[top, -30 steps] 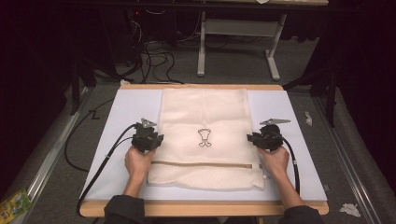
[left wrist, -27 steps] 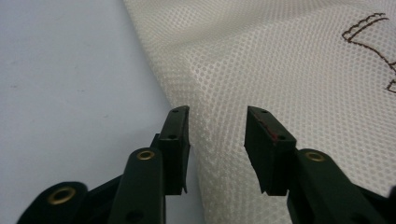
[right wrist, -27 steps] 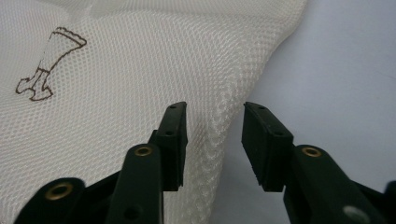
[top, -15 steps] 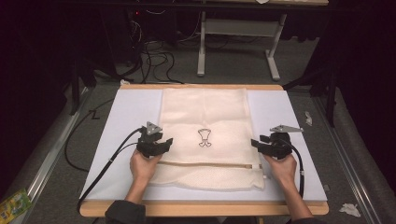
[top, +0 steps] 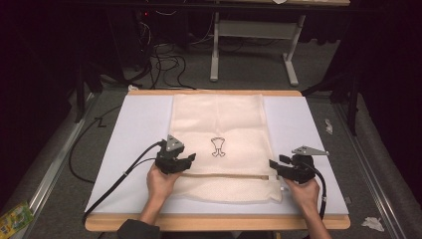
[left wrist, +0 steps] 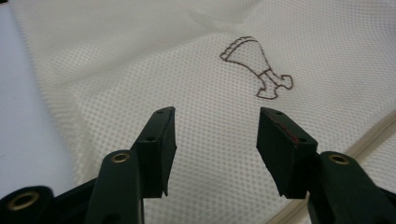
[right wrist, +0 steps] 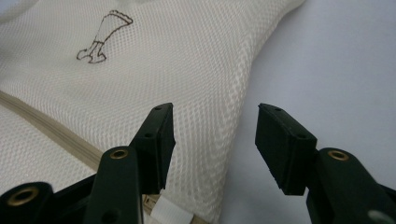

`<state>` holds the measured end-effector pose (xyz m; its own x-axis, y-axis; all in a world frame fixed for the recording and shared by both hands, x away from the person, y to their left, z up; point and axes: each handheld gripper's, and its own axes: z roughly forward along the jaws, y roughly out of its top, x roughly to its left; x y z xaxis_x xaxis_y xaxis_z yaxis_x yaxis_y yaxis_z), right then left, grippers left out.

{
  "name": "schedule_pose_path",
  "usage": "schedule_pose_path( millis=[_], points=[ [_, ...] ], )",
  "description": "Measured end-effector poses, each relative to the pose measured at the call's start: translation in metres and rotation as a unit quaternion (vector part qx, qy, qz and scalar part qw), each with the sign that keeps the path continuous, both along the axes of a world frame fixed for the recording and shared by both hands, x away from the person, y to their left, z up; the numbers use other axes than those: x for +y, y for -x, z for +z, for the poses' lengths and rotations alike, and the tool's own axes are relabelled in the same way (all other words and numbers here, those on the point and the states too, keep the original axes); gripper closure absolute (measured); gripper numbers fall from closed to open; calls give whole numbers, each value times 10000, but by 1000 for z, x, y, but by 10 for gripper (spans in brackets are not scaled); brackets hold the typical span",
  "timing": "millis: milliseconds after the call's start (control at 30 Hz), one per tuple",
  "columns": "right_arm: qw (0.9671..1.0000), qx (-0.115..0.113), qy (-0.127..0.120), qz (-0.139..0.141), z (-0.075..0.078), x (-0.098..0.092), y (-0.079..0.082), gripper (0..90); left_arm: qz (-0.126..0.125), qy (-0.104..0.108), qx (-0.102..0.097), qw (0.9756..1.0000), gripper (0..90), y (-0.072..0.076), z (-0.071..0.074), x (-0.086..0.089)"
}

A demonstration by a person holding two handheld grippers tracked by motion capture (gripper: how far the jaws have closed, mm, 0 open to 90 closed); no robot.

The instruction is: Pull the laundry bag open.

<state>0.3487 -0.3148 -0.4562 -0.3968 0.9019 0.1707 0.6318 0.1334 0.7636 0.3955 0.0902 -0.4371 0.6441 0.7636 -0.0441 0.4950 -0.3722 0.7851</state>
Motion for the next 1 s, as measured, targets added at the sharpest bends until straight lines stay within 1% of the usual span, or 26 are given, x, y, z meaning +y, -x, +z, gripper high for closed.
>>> schedule_pose_path(
  millis=[33, 67, 100, 133, 233, 267, 300, 333, 367, 467, 500, 533, 567, 600, 633, 667, 700, 733, 767, 800, 833, 867, 900, 933, 967, 1000],
  points=[
    [10000, 28, -38, -18, -1, 0, 1, 475, -100, 58, 4, 9999, 466, 2, 2, -7],
    [10000, 28, -38, -18, -1, 0, 1, 475, -100, 58, 4, 9999, 463, 2, 2, -7],
    [10000, 19, -75, -23, -3, -1, 4, 475, -186, 54, -11, 9998, 461, 5, 4, -14],
    [10000, 25, -86, -29, -4, -1, 6, 475, -233, 83, -5, 9997, 460, 5, 5, -17],
    [9999, 88, -49, 14, -9, -1, 8, 478, -353, 29, 8, 9994, 451, 6, 8, -27],
    [9999, 142, -93, 31, -11, 0, 9, 478, -353, 29, 8, 9994, 449, 6, 8, -27],
    [9998, 184, -86, 57, -13, 0, 10, 480, -450, 47, 15, 9990, 446, 6, 10, -35],
    [9997, 211, -51, 74, -14, 0, 11, 480, -515, 52, 4, 9987, 443, 7, 12, -40],
    [9997, 214, -58, 71, -15, 0, 12, 481, -515, 52, 4, 9987, 442, 7, 12, -40],
    [9997, 216, -108, 30, -17, -3, 14, 481, -702, 140, -3, 9974, 440, 9, 13, -54],
    [9995, 259, -154, 8, -19, -4, 13, 480, -782, 132, 13, 9968, 437, 9, 13, -63],
    [9995, 259, -154, 8, -19, -4, 13, 480, -782, 132, 13, 9968, 436, 9, 13, -63],
    [9996, 251, -164, -2, -20, -2, 12, 481, -860, 151, 31, 9962, 435, 10, 12, -72],
    [9996, 223, -148, 33, -21, -2, 11, 481, -860, 151, 31, 9962, 434, 10, 12, -72],
    [9996, 231, -140, 21, -21, 0, 10, 483, -885, 150, 26, 9960, 434, 11, 12, -76],
    [9997, 235, -102, 28, -21, 1, 10, 487, -947, 162, 30, 9954, 434, 10, 10, -84],
    [9997, 237, -75, 33, -21, 2, 8, 494, -947, 162, 30, 9954, 434, 10, 10, -84],
    [9997, 224, -20, 64, -22, 2, 7, 503, -1004, 172, 77, 9948, 432, 10, 8, -92],
    [9997, 241, 28, 76, -22, 4, 6, 522, -1043, 166, 97, 9944, 431, 10, 7, -96],
    [9996, 260, 67, 101, -22, 4, 5, 544, -1043, 166, 97, 9944, 431, 10, 7, -96],
    [9996, 260, 67, 101, -22, 4, 5, 544, -1089, 166, 104, 9939, 431, 11, 7, -100],
    [9995, 249, 112, 127, -23, 5, 6, 564, -1152, 134, 112, 9932, 431, 12, 7, -104],
    [9993, 268, 158, 195, -22, 6, 7, 637, -1222, 128, 111, 9924, 430, 14, 8, -110],
    [9992, 253, 209, 232, -22, 7, 7, 684, -1222, 128, 111, 9924, 430, 14, 8, -110],
    [9992, 253, 209, 232, -22, 7, 7, 684, -1243, 116, 107, 9921, 430, 15, 8, -113],
    [9991, 218, 238, 283, -23, 7, 7, 724, -1259, 131, 118, 9919, 431, 16, 8, -115]
  ],
)
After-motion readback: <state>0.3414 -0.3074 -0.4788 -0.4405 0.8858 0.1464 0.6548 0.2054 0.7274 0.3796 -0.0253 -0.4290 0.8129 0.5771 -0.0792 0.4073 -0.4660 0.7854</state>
